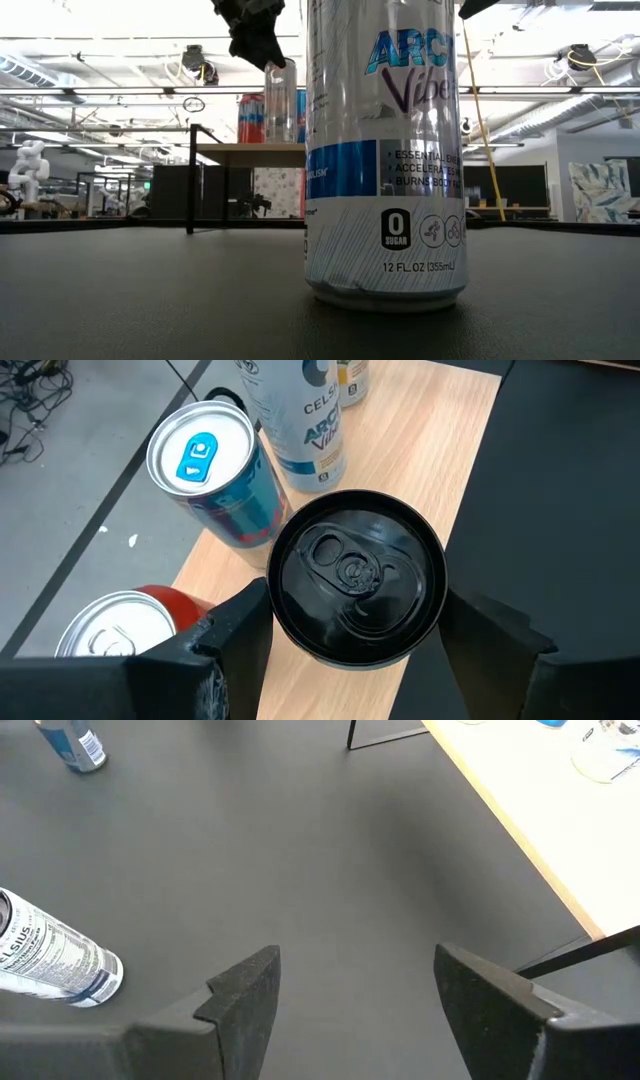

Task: Place canned beverage on shelf
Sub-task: Put the white-yellow soda can on the shelf aligned with the other white-yellow soda can

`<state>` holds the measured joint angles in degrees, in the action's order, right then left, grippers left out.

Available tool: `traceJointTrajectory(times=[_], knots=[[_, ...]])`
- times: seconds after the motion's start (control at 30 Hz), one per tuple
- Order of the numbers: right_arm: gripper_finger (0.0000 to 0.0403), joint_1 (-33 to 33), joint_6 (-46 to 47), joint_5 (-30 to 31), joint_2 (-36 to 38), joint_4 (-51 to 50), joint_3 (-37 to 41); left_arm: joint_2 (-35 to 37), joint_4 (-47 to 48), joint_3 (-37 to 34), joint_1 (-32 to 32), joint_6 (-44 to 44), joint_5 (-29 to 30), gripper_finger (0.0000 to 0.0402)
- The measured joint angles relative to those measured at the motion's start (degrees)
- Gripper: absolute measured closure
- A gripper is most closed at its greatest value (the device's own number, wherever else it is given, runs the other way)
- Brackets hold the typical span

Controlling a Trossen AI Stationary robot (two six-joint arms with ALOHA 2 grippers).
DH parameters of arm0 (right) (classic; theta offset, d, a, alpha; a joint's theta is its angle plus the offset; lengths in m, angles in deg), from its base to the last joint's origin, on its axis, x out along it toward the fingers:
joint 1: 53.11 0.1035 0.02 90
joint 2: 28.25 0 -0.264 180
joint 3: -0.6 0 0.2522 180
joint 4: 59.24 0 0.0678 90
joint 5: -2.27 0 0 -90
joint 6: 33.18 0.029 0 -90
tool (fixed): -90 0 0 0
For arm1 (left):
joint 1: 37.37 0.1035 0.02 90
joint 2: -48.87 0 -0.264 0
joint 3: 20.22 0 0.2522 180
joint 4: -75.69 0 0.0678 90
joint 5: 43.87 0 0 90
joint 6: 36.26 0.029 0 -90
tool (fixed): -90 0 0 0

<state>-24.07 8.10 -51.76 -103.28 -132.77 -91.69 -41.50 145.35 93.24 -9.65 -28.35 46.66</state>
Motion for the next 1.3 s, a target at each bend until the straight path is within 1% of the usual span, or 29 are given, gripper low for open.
traceJointTrajectory(times=[0.2,0.33,0.6,0.9,1.0,1.2,1.3], knots=[[0.0158,0.0,0.0,0.0,0.0,0.0,0.0,0.1,0.1,0.0,0.0,0.1,0.0,0.0157],[0.0158,0.0,0.0,0.0,0.0,0.0,0.0,0.1,0.1,0.0,0.0,2.0,-0.2,0.0157],[0.0158,0.0,0.0,0.0,0.0,0.0,0.0,0.1,0.4,0.0,0.0,1.9,-1.9,0.0157],[0.0158,0.0,0.0,0.0,0.0,0.0,0.0,0.2,1.4,0.2,0.0,1.5,-2.2,0.0154],[0.0158,0.0,0.0,0.0,0.0,0.0,0.0,0.2,1.9,0.2,0.0,1.5,-2.3,0.0136],[0.0158,0.0,0.0,0.0,0.0,0.0,0.0,0.2,2.3,0.2,0.0,1.5,-2.4,0.0081],[0.0158,0.0,0.0,0.0,0.0,0.0,0.0,0.2,2.3,0.2,0.0,1.5,-2.4,0.0067]])
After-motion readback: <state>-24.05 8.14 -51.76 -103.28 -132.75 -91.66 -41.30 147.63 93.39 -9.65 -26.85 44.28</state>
